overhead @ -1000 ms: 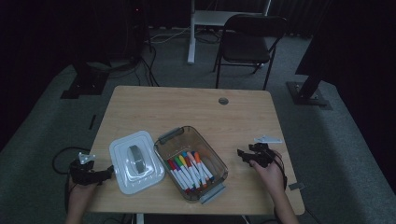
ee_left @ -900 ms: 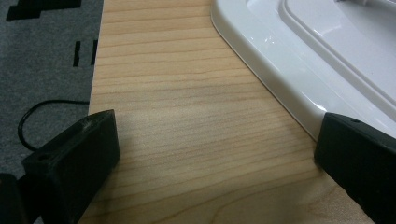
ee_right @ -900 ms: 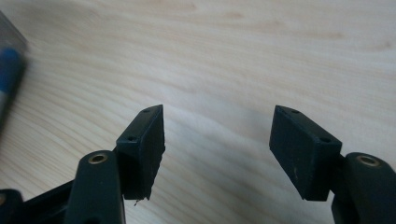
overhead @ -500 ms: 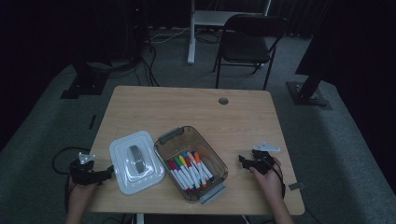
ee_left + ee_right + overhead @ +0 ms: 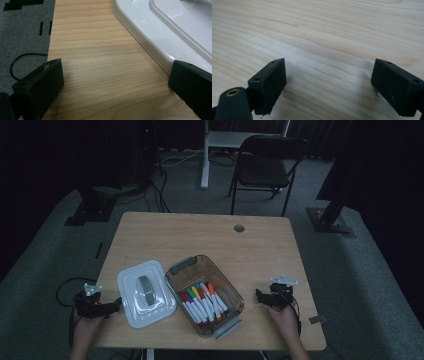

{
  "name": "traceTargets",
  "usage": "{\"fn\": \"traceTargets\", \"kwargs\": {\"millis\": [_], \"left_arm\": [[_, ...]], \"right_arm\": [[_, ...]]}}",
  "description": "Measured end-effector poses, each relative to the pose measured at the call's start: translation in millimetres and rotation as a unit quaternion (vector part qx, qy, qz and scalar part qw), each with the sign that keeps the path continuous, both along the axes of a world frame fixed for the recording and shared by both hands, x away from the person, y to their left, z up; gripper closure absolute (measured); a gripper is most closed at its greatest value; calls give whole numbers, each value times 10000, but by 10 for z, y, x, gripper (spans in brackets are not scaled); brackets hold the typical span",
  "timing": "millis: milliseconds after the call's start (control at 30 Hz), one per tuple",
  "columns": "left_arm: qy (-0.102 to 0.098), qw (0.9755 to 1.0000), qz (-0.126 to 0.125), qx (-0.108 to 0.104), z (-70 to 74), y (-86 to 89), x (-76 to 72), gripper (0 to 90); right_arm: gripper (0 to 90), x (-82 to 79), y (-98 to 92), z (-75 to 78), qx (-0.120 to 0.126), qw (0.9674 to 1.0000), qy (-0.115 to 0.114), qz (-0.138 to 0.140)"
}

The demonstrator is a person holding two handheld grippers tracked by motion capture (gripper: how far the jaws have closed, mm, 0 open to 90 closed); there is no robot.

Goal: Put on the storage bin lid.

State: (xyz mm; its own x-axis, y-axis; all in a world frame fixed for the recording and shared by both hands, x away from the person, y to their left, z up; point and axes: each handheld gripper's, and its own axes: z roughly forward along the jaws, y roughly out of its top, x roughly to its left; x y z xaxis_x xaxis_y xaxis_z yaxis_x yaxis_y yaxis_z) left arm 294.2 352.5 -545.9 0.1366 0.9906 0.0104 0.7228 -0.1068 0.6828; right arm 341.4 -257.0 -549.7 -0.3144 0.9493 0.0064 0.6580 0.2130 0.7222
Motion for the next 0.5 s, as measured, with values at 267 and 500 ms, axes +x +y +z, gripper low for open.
{"fn": "traceTargets", "kwargs": {"millis": [267, 500], "left_arm": [[122, 9999, -95, 23, 21, -6, -11, 6], [138, 9995, -273, -22, 92, -20, -108, 7]], "right_arm": [[120, 16, 1, 0, -1, 10000, -1, 58], [119, 35, 2, 0, -2, 9999, 3, 141]]}}
